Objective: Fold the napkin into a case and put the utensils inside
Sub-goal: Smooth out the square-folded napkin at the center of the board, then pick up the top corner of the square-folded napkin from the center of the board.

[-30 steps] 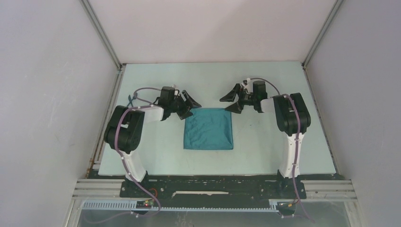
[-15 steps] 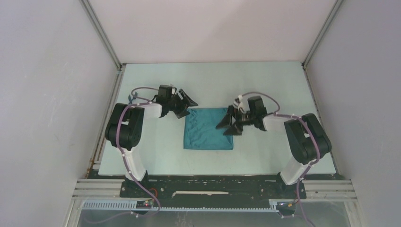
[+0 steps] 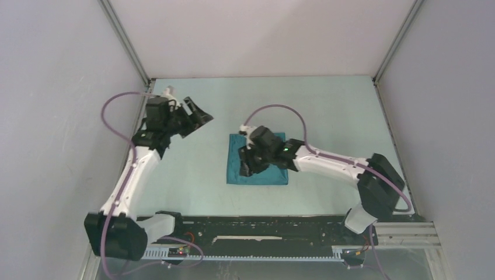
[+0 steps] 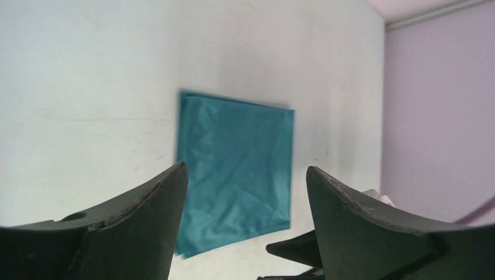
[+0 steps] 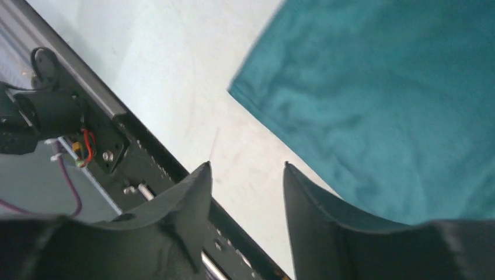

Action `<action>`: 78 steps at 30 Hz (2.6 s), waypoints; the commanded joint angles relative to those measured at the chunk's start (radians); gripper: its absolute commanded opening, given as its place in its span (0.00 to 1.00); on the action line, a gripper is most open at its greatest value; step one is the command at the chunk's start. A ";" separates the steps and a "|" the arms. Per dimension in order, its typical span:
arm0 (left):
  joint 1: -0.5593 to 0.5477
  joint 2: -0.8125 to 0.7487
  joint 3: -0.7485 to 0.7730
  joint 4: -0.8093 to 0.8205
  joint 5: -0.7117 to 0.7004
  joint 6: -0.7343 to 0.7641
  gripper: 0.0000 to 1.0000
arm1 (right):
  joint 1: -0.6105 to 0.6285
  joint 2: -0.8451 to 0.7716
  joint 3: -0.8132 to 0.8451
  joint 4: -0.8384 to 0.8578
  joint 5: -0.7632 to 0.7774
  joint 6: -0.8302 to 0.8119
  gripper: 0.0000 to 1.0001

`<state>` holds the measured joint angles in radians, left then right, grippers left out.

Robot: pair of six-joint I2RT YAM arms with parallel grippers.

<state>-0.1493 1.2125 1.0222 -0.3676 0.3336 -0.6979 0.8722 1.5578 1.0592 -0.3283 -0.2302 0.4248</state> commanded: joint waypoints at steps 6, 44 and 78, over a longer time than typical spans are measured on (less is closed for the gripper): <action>0.146 -0.233 -0.094 -0.322 -0.097 0.227 0.81 | 0.215 0.328 0.349 -0.142 0.287 -0.242 0.39; 0.200 -0.234 -0.173 -0.265 -0.016 0.230 0.81 | 0.233 0.520 0.488 -0.163 0.187 -0.292 0.31; 0.202 -0.237 -0.191 -0.255 0.022 0.217 0.82 | 0.084 0.398 0.357 -0.023 -0.067 -0.145 0.00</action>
<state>0.0422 0.9817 0.8463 -0.6552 0.3264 -0.4881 0.9939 2.0125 1.4250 -0.4171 -0.2386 0.2054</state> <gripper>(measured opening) 0.811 0.008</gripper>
